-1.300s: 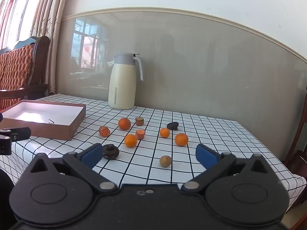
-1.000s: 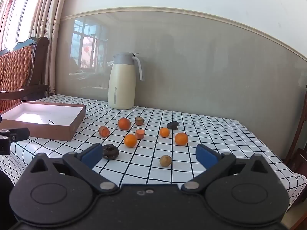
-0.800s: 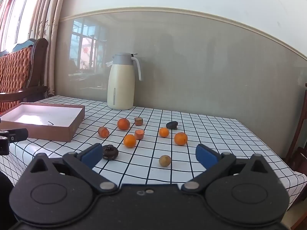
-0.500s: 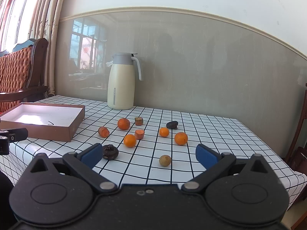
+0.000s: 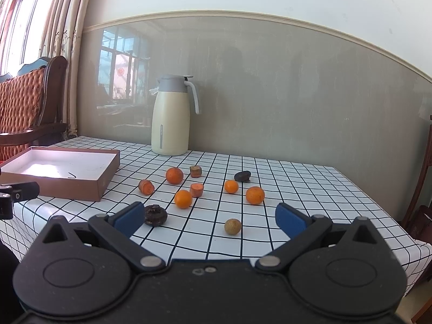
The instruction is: Organize fruits
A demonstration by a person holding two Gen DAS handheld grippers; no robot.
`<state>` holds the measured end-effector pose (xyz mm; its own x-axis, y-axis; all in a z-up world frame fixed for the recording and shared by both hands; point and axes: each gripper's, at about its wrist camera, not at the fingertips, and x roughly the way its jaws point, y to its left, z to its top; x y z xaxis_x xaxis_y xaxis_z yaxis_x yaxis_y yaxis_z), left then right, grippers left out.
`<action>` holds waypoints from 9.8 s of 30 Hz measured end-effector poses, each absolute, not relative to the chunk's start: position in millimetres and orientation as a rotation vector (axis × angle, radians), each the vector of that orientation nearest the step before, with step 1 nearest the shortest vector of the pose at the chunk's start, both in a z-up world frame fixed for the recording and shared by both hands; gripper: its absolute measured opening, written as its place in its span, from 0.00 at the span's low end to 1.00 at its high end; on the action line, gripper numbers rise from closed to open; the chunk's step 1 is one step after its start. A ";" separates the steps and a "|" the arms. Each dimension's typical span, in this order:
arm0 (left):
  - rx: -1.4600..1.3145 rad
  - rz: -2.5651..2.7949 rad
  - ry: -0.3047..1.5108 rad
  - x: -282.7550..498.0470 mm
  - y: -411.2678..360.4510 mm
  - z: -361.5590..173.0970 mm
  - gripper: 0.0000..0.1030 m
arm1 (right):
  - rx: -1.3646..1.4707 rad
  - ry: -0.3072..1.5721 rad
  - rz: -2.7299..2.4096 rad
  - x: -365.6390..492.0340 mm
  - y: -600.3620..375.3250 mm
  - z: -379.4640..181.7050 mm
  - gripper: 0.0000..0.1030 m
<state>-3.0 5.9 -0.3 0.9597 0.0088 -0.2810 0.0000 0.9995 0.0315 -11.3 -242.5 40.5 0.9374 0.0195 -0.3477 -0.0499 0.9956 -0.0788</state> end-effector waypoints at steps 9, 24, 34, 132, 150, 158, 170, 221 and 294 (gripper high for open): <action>0.033 0.005 0.283 -3.6 6.5 -0.4 1.00 | -0.087 0.353 0.033 -13.3 -241.6 41.3 0.94; 0.032 0.006 0.283 -3.5 6.6 -0.3 1.00 | -0.081 0.353 0.036 -12.1 -244.2 41.5 0.94; 0.033 0.008 0.279 -4.3 7.1 0.9 1.00 | -0.081 0.352 0.035 -12.7 -243.9 41.3 0.94; 0.029 -0.168 0.356 101.9 -29.1 -11.9 0.42 | -0.052 0.495 0.164 103.5 -212.6 19.0 0.16; -0.024 0.043 0.281 88.8 74.5 16.0 0.42 | -0.088 0.358 0.395 102.6 -127.4 53.8 0.16; -0.031 0.134 0.267 83.7 114.3 18.5 0.42 | -0.120 0.333 0.463 112.2 -95.7 58.6 0.16; -0.045 0.258 0.261 98.8 172.3 19.6 0.42 | -0.138 0.323 0.502 138.2 -65.2 57.7 0.16; -0.056 0.407 0.301 167.3 208.0 -1.1 1.00 | -0.059 0.429 0.443 252.1 -41.2 21.8 0.94; 0.109 -0.145 0.333 177.8 -75.1 -20.0 1.00 | -0.117 0.502 -0.005 152.7 -306.1 3.6 0.72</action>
<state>177.8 -75.1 -20.0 0.9349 -0.1236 -0.3326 0.1595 0.9837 0.0828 152.7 -306.1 3.6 0.8768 -0.0333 -0.4796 -0.0242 0.9933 -0.1132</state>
